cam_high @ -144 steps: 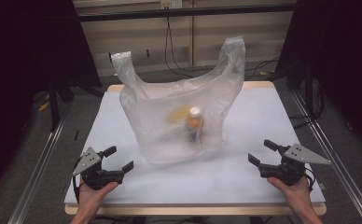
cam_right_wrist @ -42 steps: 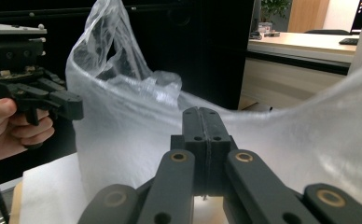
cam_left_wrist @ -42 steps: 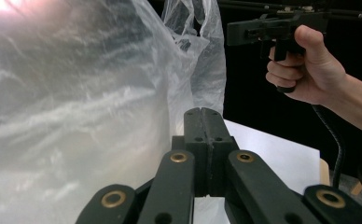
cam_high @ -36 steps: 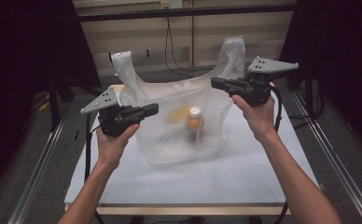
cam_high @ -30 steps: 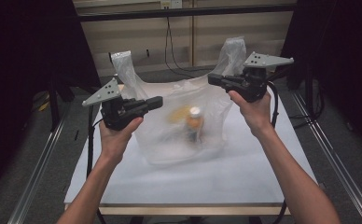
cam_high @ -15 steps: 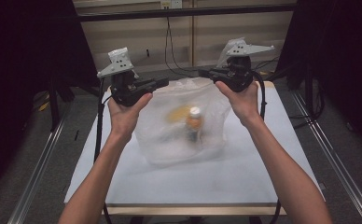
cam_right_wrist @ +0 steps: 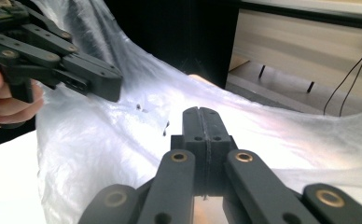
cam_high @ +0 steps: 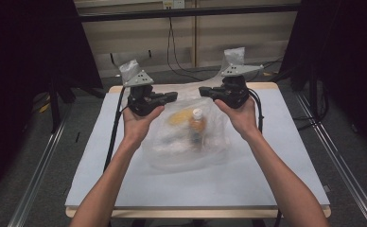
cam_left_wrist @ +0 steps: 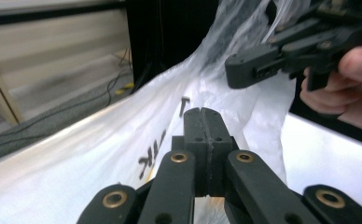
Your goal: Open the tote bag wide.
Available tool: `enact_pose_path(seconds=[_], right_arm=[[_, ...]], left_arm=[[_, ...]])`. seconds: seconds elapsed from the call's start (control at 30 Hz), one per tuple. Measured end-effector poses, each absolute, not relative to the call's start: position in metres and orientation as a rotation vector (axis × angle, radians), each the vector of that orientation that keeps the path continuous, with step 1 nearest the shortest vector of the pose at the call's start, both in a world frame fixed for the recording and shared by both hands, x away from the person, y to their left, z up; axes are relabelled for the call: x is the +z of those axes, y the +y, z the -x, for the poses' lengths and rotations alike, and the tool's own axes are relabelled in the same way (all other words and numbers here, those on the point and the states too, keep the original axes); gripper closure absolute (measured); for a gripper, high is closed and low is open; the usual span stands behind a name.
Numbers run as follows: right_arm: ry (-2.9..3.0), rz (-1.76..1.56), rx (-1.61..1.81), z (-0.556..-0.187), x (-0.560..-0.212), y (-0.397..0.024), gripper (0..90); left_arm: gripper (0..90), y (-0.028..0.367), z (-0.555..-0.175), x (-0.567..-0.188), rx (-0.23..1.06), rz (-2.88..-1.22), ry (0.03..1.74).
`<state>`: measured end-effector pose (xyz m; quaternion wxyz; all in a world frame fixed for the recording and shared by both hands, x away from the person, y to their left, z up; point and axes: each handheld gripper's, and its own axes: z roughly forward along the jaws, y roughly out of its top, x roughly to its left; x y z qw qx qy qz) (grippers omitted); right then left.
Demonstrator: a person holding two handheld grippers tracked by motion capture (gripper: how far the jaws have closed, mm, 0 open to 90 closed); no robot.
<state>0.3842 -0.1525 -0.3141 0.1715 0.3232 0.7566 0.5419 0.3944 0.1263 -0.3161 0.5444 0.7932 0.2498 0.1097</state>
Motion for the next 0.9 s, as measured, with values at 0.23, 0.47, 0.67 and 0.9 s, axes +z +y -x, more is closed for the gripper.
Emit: enact_pose_path(seconds=[0.23,0.47,0.67,0.9], right_arm=[[2.182,-0.936,1.515,-0.38,-0.334,-0.152,90.0],[2.192,-0.959,1.497,-0.384,-0.348,-0.151,90.0],[2.189,-0.971,1.503,-0.38,-0.36,-0.155,90.0],[2.195,-0.98,1.498,-0.374,-0.368,-0.161,90.0]], left_arm=[[90.0,0.124,-0.397,-0.337,0.223,-1.9,0.614],[90.0,0.117,-0.399,-0.35,0.198,-1.92,0.606],[90.0,0.102,-0.397,-0.367,0.162,-1.957,0.585],[90.0,0.095,-0.393,-0.378,0.136,-1.976,0.574]])
